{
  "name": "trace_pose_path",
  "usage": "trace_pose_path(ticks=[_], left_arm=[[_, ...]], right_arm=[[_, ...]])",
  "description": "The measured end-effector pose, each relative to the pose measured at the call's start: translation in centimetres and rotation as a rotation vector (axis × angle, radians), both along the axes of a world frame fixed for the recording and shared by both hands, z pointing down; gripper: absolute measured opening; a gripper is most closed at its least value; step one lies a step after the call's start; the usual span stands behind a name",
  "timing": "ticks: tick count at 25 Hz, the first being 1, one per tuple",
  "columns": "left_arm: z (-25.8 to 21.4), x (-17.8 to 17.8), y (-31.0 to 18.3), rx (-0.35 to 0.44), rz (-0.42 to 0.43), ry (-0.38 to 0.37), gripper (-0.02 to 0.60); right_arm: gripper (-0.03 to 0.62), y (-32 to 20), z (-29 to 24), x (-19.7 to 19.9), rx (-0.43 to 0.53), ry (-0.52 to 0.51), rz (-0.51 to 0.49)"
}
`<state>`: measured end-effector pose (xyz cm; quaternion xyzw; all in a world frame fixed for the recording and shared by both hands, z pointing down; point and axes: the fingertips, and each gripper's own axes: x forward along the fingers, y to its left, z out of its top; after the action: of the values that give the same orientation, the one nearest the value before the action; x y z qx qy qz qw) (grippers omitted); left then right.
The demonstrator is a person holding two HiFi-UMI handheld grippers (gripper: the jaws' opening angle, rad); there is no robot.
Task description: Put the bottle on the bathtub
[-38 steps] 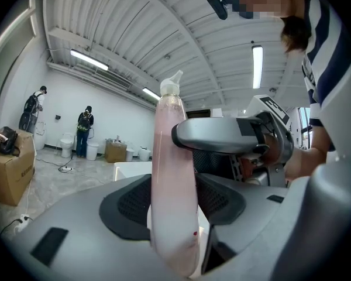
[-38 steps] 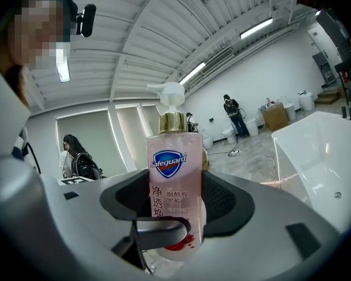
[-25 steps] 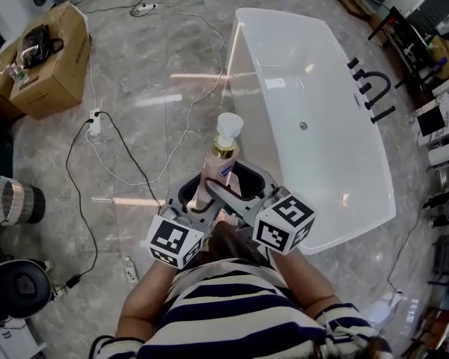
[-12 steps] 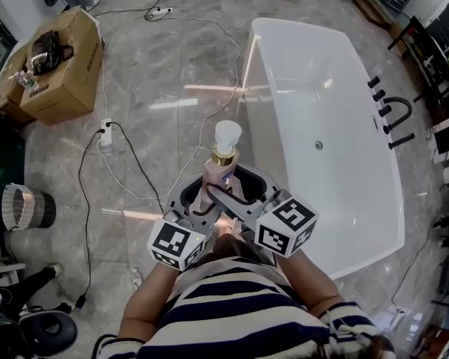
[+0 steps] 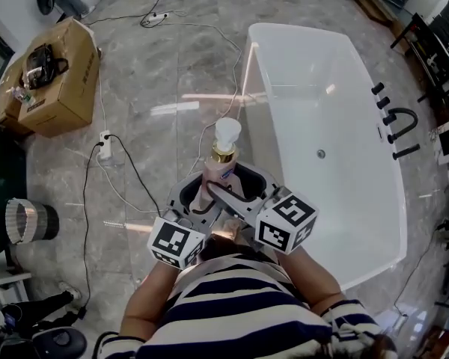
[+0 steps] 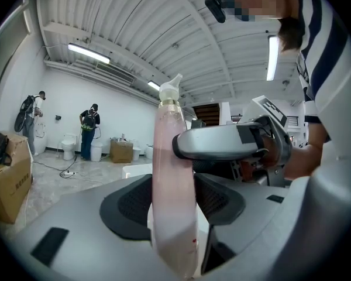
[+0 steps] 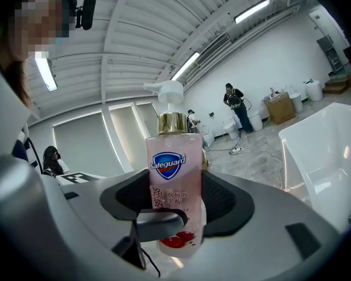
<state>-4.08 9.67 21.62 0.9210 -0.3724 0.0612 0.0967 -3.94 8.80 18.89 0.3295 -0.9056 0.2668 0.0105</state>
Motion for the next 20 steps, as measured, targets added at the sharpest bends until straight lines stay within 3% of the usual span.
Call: trace_pose_path(ticks=[10,20], left_arm=[[0.2,-1.1,-4.7,0.006,0.013,0.003,0.235],[1.7,-4.7,-11.7,-0.032,0.112,0.009,0.230]], right_arm=[[0.291,-4.7,0.5,-1.1,-0.013,0.009,0.007],[0.291,-11.8,2.4,-4.6,-0.060,0.022,0.112]])
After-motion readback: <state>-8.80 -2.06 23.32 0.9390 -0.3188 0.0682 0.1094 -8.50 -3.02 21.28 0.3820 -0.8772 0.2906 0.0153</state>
